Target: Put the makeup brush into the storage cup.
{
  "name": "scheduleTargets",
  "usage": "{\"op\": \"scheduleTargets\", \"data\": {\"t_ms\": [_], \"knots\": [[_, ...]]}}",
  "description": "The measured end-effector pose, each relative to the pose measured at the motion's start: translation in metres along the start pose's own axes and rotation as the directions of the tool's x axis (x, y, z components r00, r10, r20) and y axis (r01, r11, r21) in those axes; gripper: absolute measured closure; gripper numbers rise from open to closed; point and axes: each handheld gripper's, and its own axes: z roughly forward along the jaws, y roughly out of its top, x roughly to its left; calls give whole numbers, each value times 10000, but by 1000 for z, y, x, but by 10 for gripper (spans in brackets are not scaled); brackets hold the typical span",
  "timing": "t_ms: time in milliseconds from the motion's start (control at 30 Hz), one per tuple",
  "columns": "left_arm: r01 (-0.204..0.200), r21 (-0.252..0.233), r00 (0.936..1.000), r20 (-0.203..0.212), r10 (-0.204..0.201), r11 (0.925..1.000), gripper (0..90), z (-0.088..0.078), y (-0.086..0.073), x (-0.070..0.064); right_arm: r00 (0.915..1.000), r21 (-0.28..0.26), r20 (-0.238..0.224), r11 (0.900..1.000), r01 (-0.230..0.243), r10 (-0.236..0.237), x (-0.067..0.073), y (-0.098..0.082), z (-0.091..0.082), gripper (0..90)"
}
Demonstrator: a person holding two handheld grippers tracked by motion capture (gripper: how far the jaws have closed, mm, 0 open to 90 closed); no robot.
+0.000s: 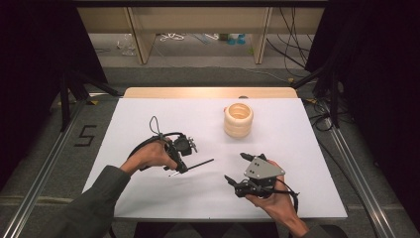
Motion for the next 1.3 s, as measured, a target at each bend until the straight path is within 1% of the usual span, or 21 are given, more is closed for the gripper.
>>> {"op": "scheduleTargets", "data": {"t_ms": [100, 167, 300, 400, 467, 600, 700, 733, 767, 833, 867, 900, 933, 967, 1000, 1067, 1100, 1133, 1167, 1233, 1300], "knots": [[-220, 50, 9997, 70, 219, 9997, 848, -2, 7, -6, 9974, 100, -74, 9974, 715, -714, 7, 3, 2, 190], [-296, 4, 9995, 114, 296, 9996, 848, -3, 10, -10, 9929, 133, -105, 9929, 1184, -1183, 11, 4, 3, 193], [-568, 53, 9982, 184, 567, 9984, 848, -4, 17, -18, 9788, 241, -190, 9786, 2044, -2040, 16, 6, 6, 205], [-618, -9, 9978, 221, 618, 9981, 849, -5, 21, -23, 9700, 269, -229, 9697, 2426, -2421, 20, 8, 8, 212], [-727, -9, 9968, 343, 727, 9974, 849, -5, 23, -25, 9602, 338, -277, 9598, 2787, -2779, 24, 8, 9, 216], [-844, -49, 9960, 287, 845, 9964, 848, -6, 26, -30, 9390, 488, -318, 9378, 3437, -3425, 29, 9, 12, 235], [-925, -13, 9953, 294, 925, 9957, 849, -7, 27, -32, 9184, 542, -357, 9169, 3955, -3941, 34, 11, 14, 251], [-929, -34, 9951, 332, 930, 9957, 849, -8, 27, -34, 9184, 542, -357, 9169, 3955, -3941, 34, 11, 14, 251], [-924, -100, 9950, 361, 927, 9957, 849, -8, 27, -35, 8994, 581, -329, 8975, 4371, -4359, 37, 12, 16, 264], [-970, -111, 9942, 458, 974, 9952, 848, -9, 27, -36, 8801, 668, -264, 8776, 4746, -4740, 40, 13, 18, 276], [-966, -163, 9942, 458, 972, 9952, 848, -9, 27, -38, 8737, 670, -331, 8712, 4864, -4853, 42, 13, 18, 286], [-993, -149, 9939, 474, 999, 9949, 848, -9, 27, -38, 8555, 615, -309, 8533, 5178, -5169, 43, 14, 20, 301], [-999, -166, 9937, 495, 1006, 9949, 848, -9, 27, -39, 8583, 656, -323, 8558, 5132, -5122, 44, 14, 20, 306], [-994, -184, 9939, 453, 1001, 9949, 849, -9, 27, -40, 8535, 710, -329, 8506, 5211, -5201, 46, 14, 21, 311], [-1088, -94, 9929, 476, 1092, 9940, 849, -9, 28, -40, 8203, 695, -310, 8175, 5718, -5711, 45, 16, 22, 319], [-1080, -93, 9931, 460, 1083, 9941, 848, -9, 28, -41, 8244, 741, -276, 8213, 5657, -5653, 48, 15, 24, 333], [-1102, -95, 9927, 479, 1105, 9939, 849, -10, 28, -41, 8115, 736, -314, 8083, 5841, -5835, 48, 16, 24, 339], [-1101, -105, 9927, 482, 1104, 9939, 848, -10, 28, -41, 7857, 818, -331, 7818, 6182, -6178, 46, 17, 25, 346], [-1078, -114, 9929, 494, 1082, 9941, 848, -11, 28, -42, 7883, 791, -394, 7845, 6151, -6141, 48, 16, 25, 352], [-1092, -109, 9927, 495, 1096, 9940, 848, -10, 29, -43, 7607, 981, -387, 7551, 6482, -6480, 48, 17, 25, 369], [-1121, -61, 9925, 494, 1122, 9937, 848, -10, 29, -44, 7599, 1055, -485, 7532, 6493, -6483, 49, 17, 26, 379]]}}
